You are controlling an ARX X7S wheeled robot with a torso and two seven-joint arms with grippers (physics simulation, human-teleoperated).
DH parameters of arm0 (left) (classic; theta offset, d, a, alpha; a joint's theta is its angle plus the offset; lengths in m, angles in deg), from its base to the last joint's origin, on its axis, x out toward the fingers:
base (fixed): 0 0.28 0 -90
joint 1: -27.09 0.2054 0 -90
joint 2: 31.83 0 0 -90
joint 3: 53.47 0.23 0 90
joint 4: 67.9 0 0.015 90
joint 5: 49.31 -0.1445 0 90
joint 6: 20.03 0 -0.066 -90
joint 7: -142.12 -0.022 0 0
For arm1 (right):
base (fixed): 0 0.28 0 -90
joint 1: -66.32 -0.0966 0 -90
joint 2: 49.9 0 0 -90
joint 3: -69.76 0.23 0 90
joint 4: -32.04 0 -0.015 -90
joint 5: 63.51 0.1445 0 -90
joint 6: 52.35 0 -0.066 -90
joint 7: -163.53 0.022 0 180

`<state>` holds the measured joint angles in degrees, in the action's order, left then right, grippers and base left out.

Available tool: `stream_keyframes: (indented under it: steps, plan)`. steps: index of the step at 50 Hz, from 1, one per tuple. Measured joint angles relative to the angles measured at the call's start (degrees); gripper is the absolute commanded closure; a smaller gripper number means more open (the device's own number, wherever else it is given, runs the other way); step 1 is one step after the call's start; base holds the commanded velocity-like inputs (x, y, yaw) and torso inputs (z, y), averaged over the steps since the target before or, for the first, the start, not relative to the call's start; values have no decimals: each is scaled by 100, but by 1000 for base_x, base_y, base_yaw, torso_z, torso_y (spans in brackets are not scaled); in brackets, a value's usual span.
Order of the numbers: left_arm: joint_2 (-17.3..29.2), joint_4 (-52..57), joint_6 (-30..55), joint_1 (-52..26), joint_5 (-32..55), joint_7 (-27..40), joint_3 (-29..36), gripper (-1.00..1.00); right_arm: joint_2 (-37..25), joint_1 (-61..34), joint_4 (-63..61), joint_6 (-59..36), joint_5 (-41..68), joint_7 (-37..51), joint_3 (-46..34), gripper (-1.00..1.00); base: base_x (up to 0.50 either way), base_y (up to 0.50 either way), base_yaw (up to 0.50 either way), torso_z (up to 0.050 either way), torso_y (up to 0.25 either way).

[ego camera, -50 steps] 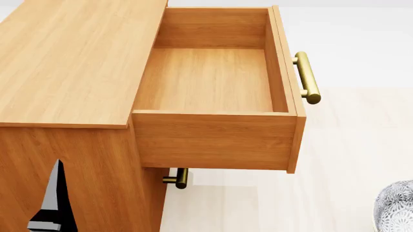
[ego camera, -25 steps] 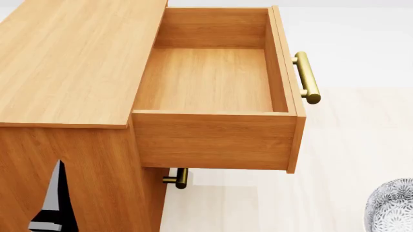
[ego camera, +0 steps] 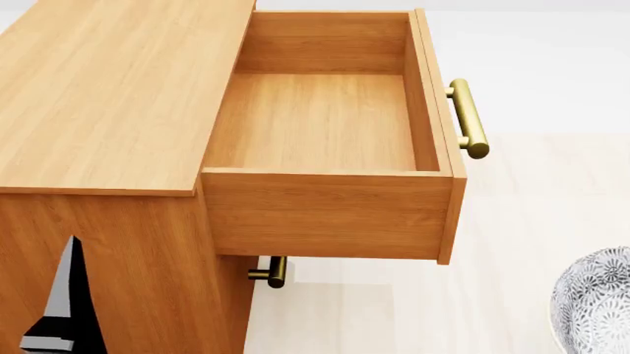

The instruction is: Put the bowl on top of the cabinet.

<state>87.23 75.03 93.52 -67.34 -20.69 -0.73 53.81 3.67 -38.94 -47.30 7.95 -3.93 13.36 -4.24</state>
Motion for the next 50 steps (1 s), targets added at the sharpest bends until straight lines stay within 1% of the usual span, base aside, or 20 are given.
stream_keyframes:
  steps: [14,23,35,42,50]
  plan:
    - [70,179,85,-42,141,124,-59,-100,-267,-83,-571,-421,362,442,174,100,0,0,0,0,0]
    - [91,202,100,-64,180,158,-47,-100,-562,-438,-872,-819,673,844,256,100,0,0,0,0,0]
    - [119,176,69,-76,212,172,-40,-100,-891,-1411,-991,-1410,1155,1488,191,100,0,0,0,0,0]
    - [122,125,34,-82,197,160,0,-100,-1003,-2232,-889,-1784,1444,1911,25,100,0,0,0,0,0]
    - [132,106,21,-94,196,171,37,-100,-987,-3171,-647,-2181,1758,2444,-200,100,0,0,0,0,0]
